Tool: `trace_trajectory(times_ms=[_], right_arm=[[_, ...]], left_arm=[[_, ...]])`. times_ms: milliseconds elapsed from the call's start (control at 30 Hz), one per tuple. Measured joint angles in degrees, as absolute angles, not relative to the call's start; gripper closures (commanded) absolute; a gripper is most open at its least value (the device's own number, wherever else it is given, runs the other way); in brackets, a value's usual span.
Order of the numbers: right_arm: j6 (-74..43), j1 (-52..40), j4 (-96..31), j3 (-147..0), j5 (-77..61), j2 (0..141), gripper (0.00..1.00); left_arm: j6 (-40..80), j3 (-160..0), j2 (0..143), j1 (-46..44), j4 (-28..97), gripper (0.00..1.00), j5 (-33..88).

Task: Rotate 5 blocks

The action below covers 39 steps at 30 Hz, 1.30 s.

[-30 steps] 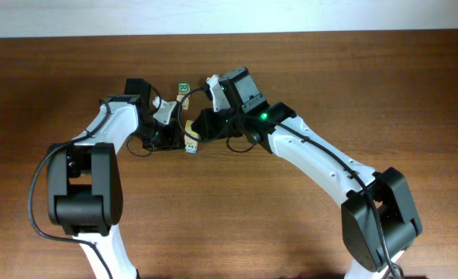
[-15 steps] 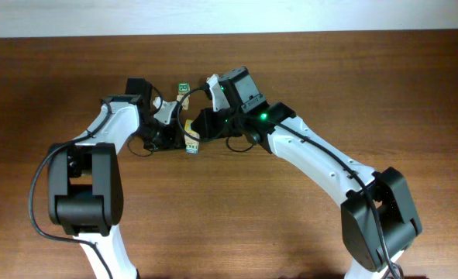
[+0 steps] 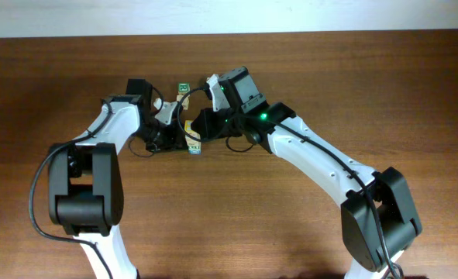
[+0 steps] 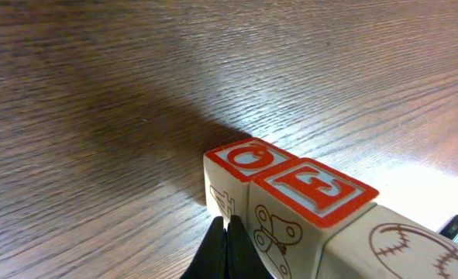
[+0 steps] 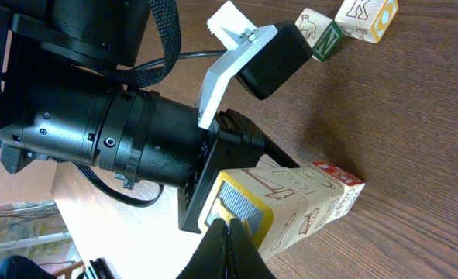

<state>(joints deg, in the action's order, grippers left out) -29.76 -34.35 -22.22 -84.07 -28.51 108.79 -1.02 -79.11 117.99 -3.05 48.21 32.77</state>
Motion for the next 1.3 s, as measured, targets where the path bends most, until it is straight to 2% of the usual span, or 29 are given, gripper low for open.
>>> trace_trajectory(times_ms=[267, 533, 1300], right_arm=[[-29.78, -34.41, -22.24, -84.07, -28.53, 108.79, 0.96], [-29.76, -34.61, -23.53, -84.62, -28.51, 108.79, 0.96], [-28.27, -34.61, -27.66, -89.52, -27.16, 110.34, 0.96]], left_arm=[[-0.80, -79.11, 117.99, -3.07, 48.16, 1.00, 32.12], [3.11, -79.53, 117.99, 0.56, 47.33, 1.00, 24.77], [3.11, -79.53, 117.99, 0.51, 47.55, 1.00, 24.53]])
